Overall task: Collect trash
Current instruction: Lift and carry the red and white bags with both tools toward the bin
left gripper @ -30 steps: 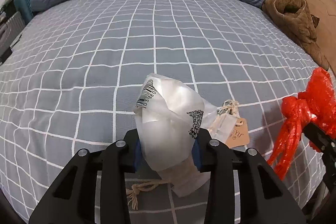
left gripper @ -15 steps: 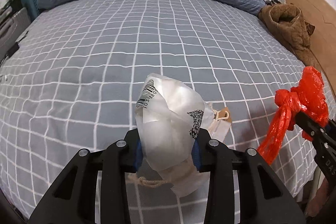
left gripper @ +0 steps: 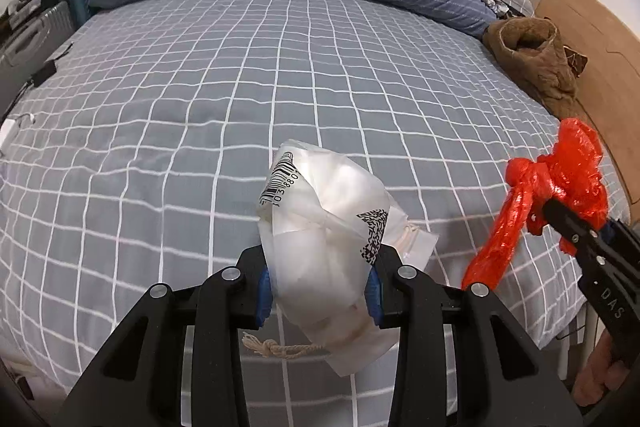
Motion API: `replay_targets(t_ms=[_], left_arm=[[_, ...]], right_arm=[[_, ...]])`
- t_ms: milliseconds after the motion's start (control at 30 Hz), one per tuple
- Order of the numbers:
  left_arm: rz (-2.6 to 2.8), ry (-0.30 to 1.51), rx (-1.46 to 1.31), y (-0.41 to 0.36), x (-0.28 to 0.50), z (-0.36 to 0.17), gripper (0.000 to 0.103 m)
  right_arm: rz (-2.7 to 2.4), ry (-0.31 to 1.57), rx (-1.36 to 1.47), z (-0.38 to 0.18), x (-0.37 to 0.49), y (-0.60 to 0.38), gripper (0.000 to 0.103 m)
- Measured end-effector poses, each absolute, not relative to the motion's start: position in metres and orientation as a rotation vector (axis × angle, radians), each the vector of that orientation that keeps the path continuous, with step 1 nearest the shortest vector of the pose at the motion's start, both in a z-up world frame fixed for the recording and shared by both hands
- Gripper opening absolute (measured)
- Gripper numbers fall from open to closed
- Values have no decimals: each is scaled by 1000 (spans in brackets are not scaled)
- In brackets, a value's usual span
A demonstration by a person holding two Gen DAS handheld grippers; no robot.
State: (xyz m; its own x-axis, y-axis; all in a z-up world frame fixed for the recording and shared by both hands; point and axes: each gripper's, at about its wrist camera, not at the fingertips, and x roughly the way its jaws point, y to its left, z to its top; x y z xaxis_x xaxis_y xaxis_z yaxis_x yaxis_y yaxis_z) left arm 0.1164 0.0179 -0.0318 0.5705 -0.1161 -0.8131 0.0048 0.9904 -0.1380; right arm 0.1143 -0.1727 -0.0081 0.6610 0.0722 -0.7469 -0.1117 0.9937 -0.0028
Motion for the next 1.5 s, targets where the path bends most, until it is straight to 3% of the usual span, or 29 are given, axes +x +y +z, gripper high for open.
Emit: replay_targets(t_ms=[1500], left_arm=[[7, 934, -108, 1, -60, -12, 35]], right_arm=[[135, 809, -73, 7, -53, -164, 35]])
